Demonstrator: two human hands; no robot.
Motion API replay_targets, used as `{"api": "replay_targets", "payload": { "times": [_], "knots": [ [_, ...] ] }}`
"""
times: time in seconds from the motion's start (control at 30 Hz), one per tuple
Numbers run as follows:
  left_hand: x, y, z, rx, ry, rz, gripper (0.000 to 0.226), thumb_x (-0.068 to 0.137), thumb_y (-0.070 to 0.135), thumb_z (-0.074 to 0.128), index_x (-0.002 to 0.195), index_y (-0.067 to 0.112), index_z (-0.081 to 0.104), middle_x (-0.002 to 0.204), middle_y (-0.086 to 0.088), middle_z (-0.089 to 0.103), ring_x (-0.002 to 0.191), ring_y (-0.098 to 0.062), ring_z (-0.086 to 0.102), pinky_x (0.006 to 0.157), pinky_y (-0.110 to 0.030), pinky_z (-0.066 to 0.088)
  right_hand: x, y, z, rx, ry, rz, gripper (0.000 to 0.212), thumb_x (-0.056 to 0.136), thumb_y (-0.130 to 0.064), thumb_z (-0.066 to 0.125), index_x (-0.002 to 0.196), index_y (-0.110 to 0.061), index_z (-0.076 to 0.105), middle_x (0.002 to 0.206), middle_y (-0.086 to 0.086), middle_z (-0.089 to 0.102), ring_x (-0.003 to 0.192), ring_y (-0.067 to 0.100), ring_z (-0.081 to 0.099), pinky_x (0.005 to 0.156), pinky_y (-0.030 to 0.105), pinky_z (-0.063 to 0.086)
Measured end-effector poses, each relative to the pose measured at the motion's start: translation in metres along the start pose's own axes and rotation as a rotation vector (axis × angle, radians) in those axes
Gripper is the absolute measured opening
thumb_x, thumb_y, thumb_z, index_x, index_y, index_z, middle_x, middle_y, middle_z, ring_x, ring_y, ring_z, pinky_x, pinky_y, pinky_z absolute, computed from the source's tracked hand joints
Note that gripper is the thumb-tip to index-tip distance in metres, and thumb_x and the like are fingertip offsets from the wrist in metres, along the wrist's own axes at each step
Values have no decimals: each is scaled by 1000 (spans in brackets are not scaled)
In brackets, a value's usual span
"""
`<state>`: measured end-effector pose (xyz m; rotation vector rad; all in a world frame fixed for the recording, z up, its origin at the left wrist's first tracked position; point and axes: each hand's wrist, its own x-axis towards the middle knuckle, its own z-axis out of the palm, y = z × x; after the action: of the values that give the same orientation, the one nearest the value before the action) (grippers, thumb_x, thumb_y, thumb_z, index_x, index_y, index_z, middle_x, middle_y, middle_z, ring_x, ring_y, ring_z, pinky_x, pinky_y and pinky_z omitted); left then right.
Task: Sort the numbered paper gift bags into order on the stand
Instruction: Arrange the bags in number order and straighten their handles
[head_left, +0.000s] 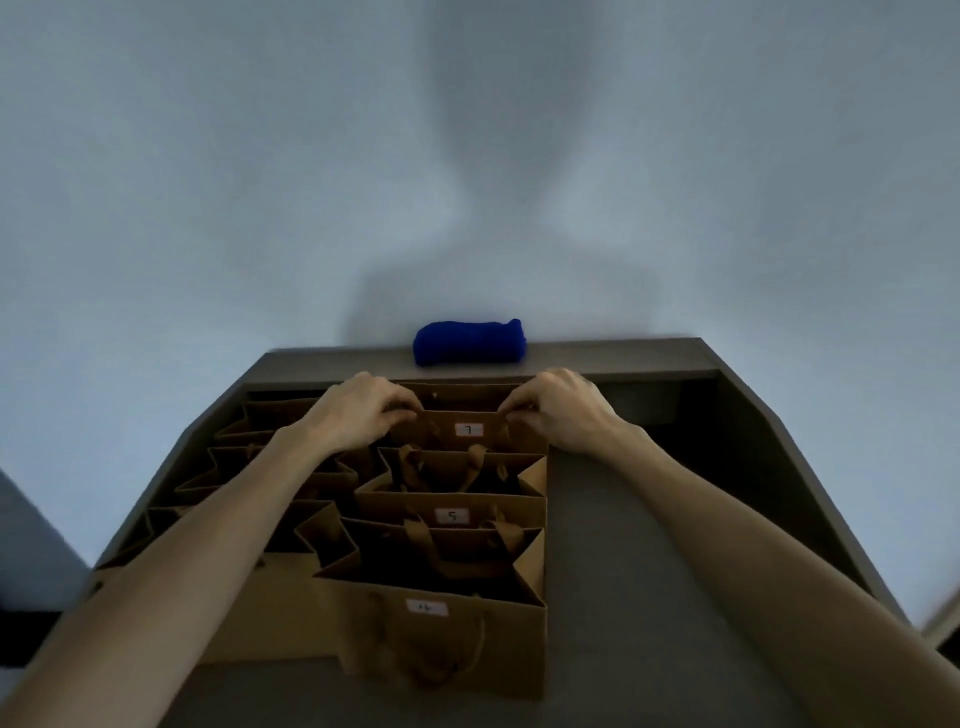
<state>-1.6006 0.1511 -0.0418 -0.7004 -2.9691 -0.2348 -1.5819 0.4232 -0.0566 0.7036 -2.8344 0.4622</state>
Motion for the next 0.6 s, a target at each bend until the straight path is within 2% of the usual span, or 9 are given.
{"api": "replay_targets", "payload": {
  "times": [0.17, 0.27, 0.37, 0.47, 0.53, 0.6],
  "knots": [
    [-10, -18, 11, 65, -33, -22, 27, 98, 27, 53, 123, 31, 63, 127, 8, 64, 112, -9, 61, 92, -34, 53, 12, -9, 21, 49, -72, 8, 24, 97, -24, 58, 119, -27, 68, 121, -3, 66, 104, 12, 64, 88, 36, 56],
    [-13, -21, 17, 71, -68, -7, 29, 99, 24, 52, 127, 27, 61, 129, 6, 63, 116, -9, 59, 98, -34, 50, 14, -9, 28, 100, -113, 25, 24, 98, -23, 57, 119, -25, 67, 119, -3, 66, 98, 10, 65, 84, 34, 57],
    [-18, -17, 17, 15, -50, 10, 28, 99, 22, 51, 125, 27, 61, 126, 6, 64, 115, -8, 59, 100, -35, 48, 8, -9, 27, 207, -37, 49, 25, 98, -25, 56, 121, -23, 65, 115, -4, 68, 97, 5, 65, 88, 32, 56],
    [-32, -10, 15, -134, 100, 32, 26, 98, 21, 53, 121, 25, 64, 121, 6, 66, 110, -5, 58, 98, -36, 49, -11, -12, 22, 400, 139, 84, 24, 98, -23, 56, 121, -23, 65, 107, -9, 69, 95, -2, 65, 82, 19, 53],
    [-50, 0, 14, -285, 248, 41, 24, 97, 19, 55, 119, 24, 65, 119, 8, 66, 109, -2, 58, 96, -29, 50, -30, -13, 21, 520, 246, 133, 24, 98, -23, 56, 120, -24, 64, 103, -16, 67, 95, -8, 64, 75, 10, 52],
    [-75, 14, 15, -438, 378, 60, 24, 96, 18, 56, 117, 22, 66, 117, 9, 67, 108, 0, 61, 92, -20, 51, -51, -12, 25, 623, 334, 204, 25, 98, -23, 55, 121, -24, 63, 104, -18, 66, 97, -11, 62, 74, 7, 50]
  ]
}}
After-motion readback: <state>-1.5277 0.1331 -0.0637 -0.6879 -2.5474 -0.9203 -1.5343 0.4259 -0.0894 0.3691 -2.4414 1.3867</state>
